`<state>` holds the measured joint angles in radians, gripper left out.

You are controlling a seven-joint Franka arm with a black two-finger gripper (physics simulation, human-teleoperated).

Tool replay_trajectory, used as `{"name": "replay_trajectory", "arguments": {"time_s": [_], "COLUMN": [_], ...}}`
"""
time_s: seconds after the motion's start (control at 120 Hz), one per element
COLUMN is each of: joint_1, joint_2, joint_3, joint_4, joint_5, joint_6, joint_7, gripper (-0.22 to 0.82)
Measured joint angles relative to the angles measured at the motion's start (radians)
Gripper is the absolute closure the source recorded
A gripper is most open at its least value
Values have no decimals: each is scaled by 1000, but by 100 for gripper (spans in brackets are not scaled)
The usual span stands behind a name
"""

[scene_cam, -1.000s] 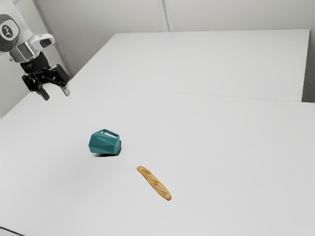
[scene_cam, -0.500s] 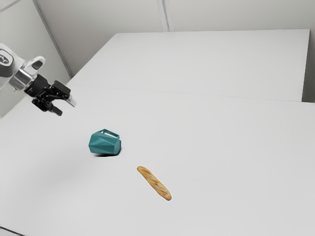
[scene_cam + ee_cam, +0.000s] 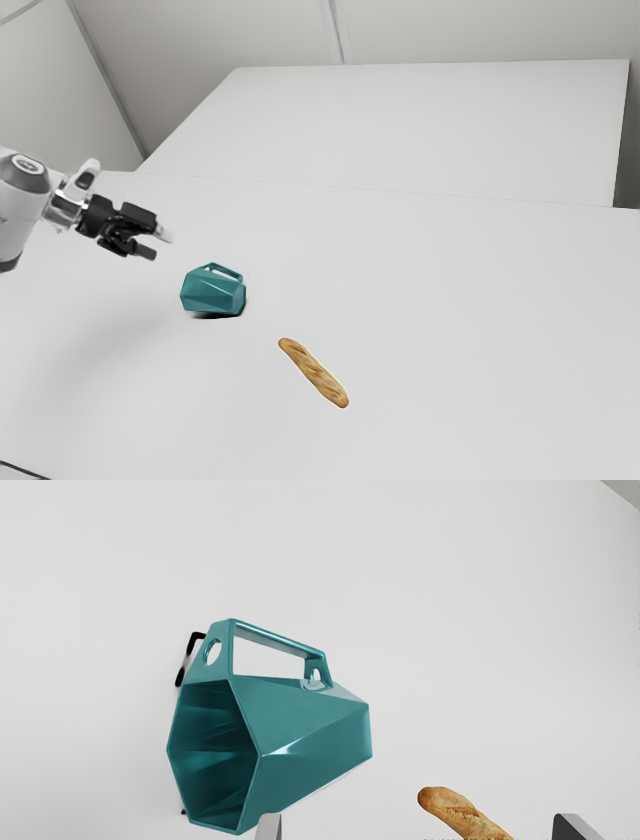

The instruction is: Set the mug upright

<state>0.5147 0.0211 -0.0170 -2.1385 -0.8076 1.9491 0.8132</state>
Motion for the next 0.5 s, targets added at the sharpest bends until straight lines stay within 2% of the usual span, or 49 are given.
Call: {"name": "replay_trajectory", "arguments": {"time_s": [0.5], "joint_1": [32], "joint_2": [116], "joint_3": [0], "joint_4": [1], "joint_5": [-19], "joint_6": [-1], "joint_7": [108], "gripper": [1]}}
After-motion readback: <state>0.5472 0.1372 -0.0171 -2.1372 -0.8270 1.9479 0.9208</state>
